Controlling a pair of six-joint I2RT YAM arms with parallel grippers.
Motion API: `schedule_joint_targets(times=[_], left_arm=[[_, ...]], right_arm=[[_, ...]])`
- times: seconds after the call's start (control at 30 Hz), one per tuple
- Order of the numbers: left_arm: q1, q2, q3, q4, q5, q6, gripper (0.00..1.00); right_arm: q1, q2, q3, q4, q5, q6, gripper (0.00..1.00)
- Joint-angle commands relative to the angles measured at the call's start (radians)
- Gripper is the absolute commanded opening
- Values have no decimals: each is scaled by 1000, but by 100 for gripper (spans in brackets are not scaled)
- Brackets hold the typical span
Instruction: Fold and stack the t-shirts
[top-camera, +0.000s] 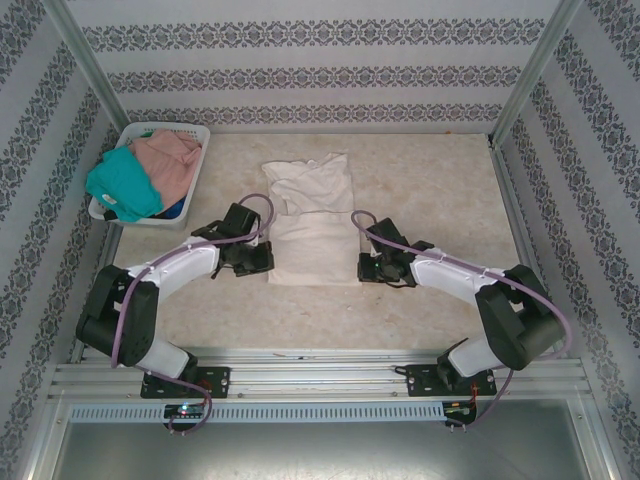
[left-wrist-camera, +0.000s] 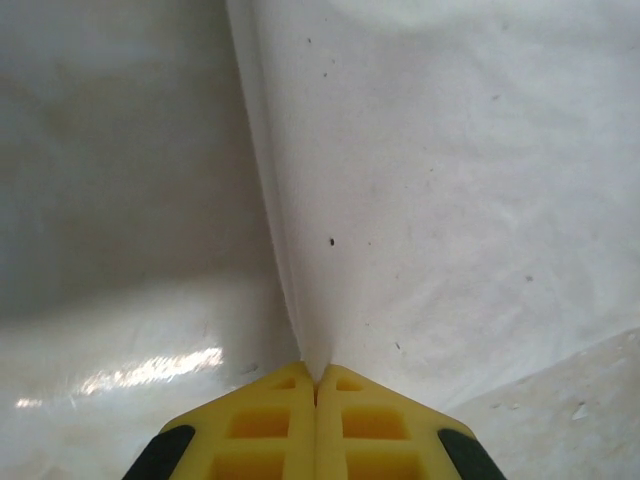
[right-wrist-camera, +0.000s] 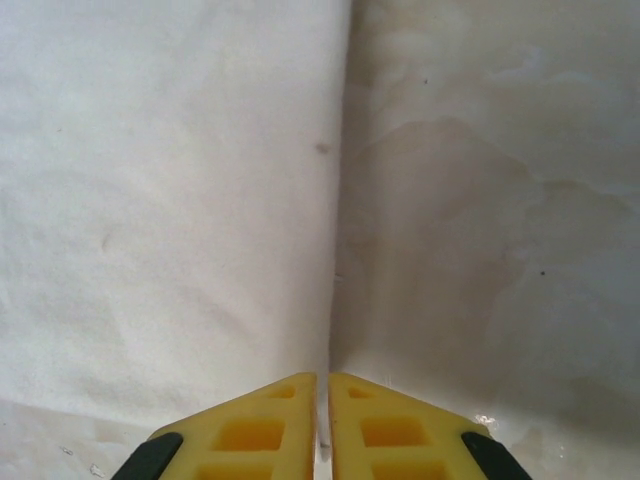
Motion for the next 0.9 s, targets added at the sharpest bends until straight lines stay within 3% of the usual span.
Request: schedule_joint_targets(times=[0.0, 0.1, 0.27, 0.5, 0.73, 0.87], left_arm=[[-13, 0, -62, 12, 4, -39, 0], [-14, -10, -95, 23, -15, -51, 3], [-12, -13, -127, 59, 10, -70, 26], [-24, -154, -199, 105, 7, -137, 39], [-71, -73, -254, 236, 66, -186, 41], [-86, -59, -261, 194, 19, -182, 41]], right_arm=[[6, -7, -15, -4, 12, 13, 17], [19, -9, -13, -13, 8, 17, 27], [48, -15, -16, -19, -13, 26, 39], [75, 5, -29, 2, -25, 59, 43], [112, 45, -15, 5, -34, 74, 43], [128, 64, -23, 7, -20, 92, 41]])
